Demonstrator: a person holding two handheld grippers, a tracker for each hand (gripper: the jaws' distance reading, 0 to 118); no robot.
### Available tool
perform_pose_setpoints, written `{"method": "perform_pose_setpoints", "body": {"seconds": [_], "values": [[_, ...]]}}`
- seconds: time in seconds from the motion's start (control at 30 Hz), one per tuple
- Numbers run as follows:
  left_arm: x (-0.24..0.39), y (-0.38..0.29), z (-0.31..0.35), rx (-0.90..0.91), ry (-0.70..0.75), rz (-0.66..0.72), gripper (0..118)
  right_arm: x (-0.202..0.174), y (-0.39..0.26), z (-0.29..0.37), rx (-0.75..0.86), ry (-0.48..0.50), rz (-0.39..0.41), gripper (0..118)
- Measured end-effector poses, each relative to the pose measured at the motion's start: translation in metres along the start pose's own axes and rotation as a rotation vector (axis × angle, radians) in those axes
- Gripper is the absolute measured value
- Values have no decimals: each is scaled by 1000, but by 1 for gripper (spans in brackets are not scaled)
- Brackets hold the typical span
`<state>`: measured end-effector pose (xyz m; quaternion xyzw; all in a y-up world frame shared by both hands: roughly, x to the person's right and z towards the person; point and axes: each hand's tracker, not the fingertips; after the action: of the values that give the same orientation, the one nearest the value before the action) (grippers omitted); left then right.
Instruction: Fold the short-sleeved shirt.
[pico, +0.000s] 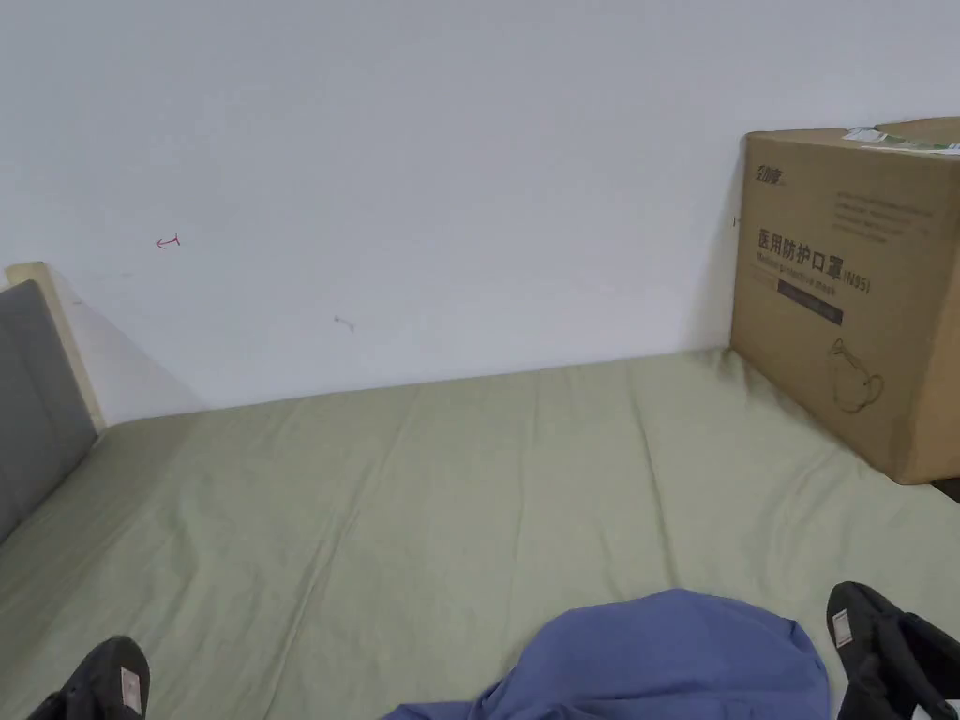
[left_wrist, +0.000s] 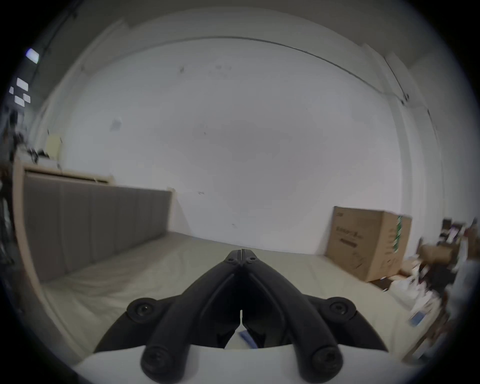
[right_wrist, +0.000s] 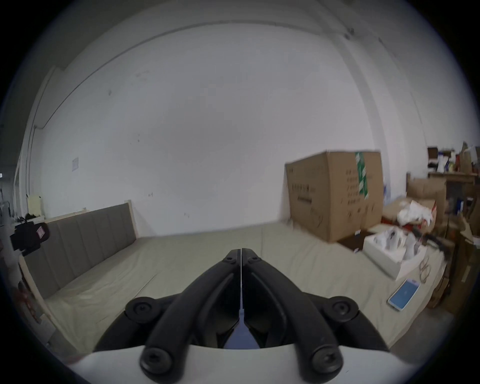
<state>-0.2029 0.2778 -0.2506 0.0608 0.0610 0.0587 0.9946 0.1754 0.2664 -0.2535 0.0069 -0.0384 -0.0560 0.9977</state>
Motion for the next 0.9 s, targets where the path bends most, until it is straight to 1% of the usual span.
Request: {"method": "perform_pose_setpoints", "body": {"seconds": [0.13, 0.17, 0.3, 0.33, 0.37, 0.4, 0.43, 0.47, 0.5, 0.53, 0.57, 0.6, 0.63, 0.7, 0.73, 0.77, 0.8, 0.9], "values": [[5, -11, 8, -74, -49, -86, 0, -7, 3, 10, 33, -11, -6, 1], [5, -14, 8, -83, -78, -83, 0, -7, 4, 10, 32, -9, -7, 1], [10, -3, 4, -86, -80, -58, 0, -6, 9, 4, -9, -4, -20, 1], [11, 5, -10, -128, -133, -35, 0, -5, 10, 3, -21, -2, -32, 1], [12, 13, -31, -205, -195, -25, 0, -4, 12, 2, -35, 5, -54, 1], [14, 16, -57, -331, -261, -22, 0, -3, 13, 1, -47, 16, -74, 1], [17, 16, -86, -480, -306, -8, 0, -3, 13, -1, -59, 24, -86, 1], [18, 8, -118, -655, -348, 30, 0, -2, 13, -3, -71, 28, -92, 1], [18, -7, -145, -789, -367, 84, 0, -2, 12, -5, -83, 31, -95, 1], [17, -26, -174, -945, -381, 164, 4, -2, 11, -8, -102, 36, -96, 1], [17, -49, -200, -1041, -377, 238, 37, -2, 9, -10, -120, 42, -97, 1], [16, -69, -218, -1084, -367, 273, 37, -1, 6, -12, -138, 50, -97, 1], [17, -89, -233, -1118, -342, 287, 50, -1, 4, -15, -158, 59, -97, 1], [22, -120, -257, -1166, -245, 204, 110, 2, -2, -19, -191, 63, -94, 1], [25, -138, -270, -1197, -239, 169, 116, 3, -6, -20, -209, 63, -92, 1], [28, -153, -279, -1220, -229, 136, 112, 5, -9, -23, -224, 62, -88, 1], [31, -164, -286, -1210, -217, 116, 113, 8, -12, -25, -239, 60, -84, 1], [43, -201, -304, -1284, -194, 49, 113, 15, -22, -32, -292, 43, -76, 1]]}}
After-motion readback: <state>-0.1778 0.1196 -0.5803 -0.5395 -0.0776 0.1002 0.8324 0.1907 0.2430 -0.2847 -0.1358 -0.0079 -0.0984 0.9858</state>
